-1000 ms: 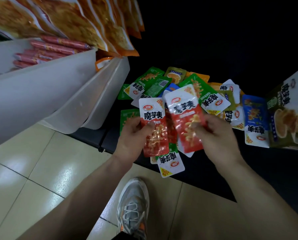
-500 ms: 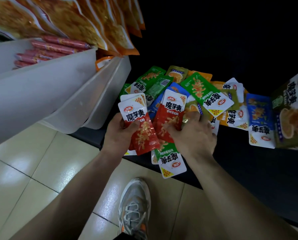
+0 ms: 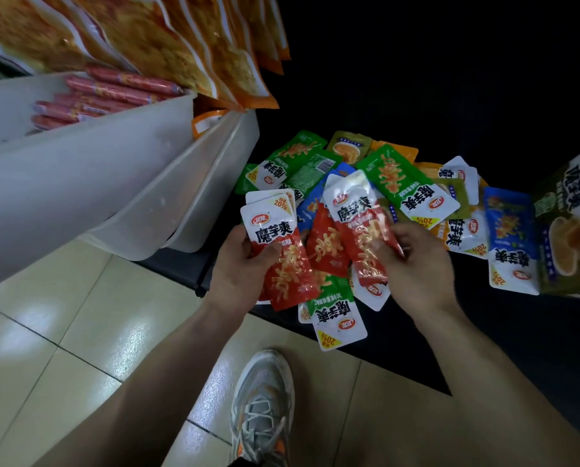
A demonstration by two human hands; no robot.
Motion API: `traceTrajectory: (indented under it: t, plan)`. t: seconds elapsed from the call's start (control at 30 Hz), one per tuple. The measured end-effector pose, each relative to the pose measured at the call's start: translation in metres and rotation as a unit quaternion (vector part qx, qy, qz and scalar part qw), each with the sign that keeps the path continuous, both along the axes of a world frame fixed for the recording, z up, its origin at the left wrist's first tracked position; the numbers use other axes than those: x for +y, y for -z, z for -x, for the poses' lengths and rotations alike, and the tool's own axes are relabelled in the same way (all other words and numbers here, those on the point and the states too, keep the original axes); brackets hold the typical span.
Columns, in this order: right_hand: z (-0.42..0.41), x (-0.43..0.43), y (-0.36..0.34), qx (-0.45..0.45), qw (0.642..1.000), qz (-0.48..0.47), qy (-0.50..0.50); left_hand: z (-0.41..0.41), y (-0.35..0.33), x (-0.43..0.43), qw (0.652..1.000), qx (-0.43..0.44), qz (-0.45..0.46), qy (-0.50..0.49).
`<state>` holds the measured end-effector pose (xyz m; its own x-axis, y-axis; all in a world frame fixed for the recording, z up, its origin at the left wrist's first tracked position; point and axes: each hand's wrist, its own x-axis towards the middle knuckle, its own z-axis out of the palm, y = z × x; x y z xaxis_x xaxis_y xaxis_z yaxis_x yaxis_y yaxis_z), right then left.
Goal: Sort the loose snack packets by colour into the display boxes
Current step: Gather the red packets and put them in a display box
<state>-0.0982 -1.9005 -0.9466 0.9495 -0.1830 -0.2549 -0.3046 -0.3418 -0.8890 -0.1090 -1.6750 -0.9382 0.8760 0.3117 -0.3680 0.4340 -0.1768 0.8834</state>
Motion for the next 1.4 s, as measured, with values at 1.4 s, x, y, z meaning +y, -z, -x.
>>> traceTrajectory:
  t: [1.4]
  plan:
    - [0.003,0.025,0.008,-0.005,0.999,-0.013,0.037,0.007,-0.004,0.003,1.000,0.005,0.014,-0.020]
